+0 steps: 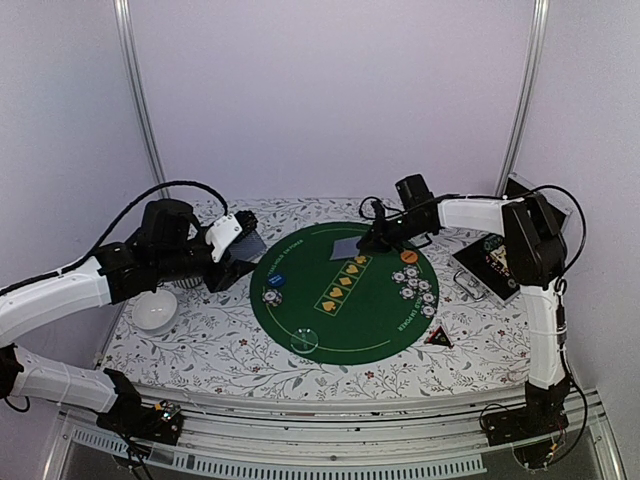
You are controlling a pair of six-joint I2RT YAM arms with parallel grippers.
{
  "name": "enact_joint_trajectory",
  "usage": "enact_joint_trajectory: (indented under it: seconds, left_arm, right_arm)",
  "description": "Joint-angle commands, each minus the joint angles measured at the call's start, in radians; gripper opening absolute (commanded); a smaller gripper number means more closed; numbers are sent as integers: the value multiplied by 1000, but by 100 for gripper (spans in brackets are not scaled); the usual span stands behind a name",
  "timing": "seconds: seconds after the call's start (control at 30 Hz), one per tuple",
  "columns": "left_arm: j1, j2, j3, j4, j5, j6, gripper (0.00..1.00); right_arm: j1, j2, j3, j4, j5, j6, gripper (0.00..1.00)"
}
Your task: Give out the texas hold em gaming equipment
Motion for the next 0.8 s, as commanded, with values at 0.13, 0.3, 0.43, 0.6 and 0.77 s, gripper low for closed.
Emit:
enact_joint_trajectory:
  seconds: [0.13, 0.3, 0.43, 0.6, 0.77]
  left_arm:
    - [17, -19, -19, 38, 11, -6, 55]
    - [16, -12, -18, 37, 20, -5, 55]
    - [18, -12, -20, 39, 15, -3, 55]
    - [20, 0, -19, 40, 17, -2, 55]
    - [21, -1, -18, 36, 21, -2, 55]
  right_arm:
    - [-200, -157, -163, -9, 131, -69, 1]
    - [-278, -25, 48, -166, 93, -152, 1]
    - [-280, 40, 117, -231, 57, -204, 1]
    - [-280, 65, 122, -186, 22, -170, 2]
    - [-280, 103, 146, -183, 36, -160, 2]
